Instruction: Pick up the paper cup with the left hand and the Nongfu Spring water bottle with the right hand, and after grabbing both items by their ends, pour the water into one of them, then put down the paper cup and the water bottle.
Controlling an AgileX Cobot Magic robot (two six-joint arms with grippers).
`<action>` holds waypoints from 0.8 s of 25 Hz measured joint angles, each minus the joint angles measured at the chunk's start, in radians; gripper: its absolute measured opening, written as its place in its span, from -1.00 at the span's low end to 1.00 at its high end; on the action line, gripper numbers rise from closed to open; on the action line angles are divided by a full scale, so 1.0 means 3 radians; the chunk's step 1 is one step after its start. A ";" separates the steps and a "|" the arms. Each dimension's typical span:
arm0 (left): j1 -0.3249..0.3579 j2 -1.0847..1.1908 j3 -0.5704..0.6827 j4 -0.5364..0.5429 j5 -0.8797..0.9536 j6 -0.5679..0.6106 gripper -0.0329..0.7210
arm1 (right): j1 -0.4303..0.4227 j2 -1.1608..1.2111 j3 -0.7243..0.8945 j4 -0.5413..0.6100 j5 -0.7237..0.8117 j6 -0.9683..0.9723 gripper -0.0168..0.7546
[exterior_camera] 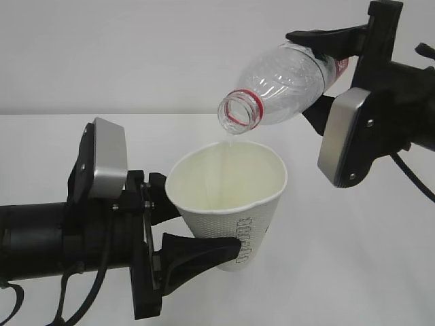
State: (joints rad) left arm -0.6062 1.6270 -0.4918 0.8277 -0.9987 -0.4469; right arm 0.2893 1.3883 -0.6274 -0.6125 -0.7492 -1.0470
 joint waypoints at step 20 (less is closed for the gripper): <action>0.0000 0.0000 0.0000 0.0000 0.0000 -0.0008 0.39 | 0.0000 0.0000 0.0000 0.0000 0.0000 -0.0039 0.30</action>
State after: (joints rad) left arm -0.6062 1.6270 -0.4918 0.8277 -0.9987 -0.4492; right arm 0.2893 1.3883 -0.6274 -0.6125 -0.7492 -1.0588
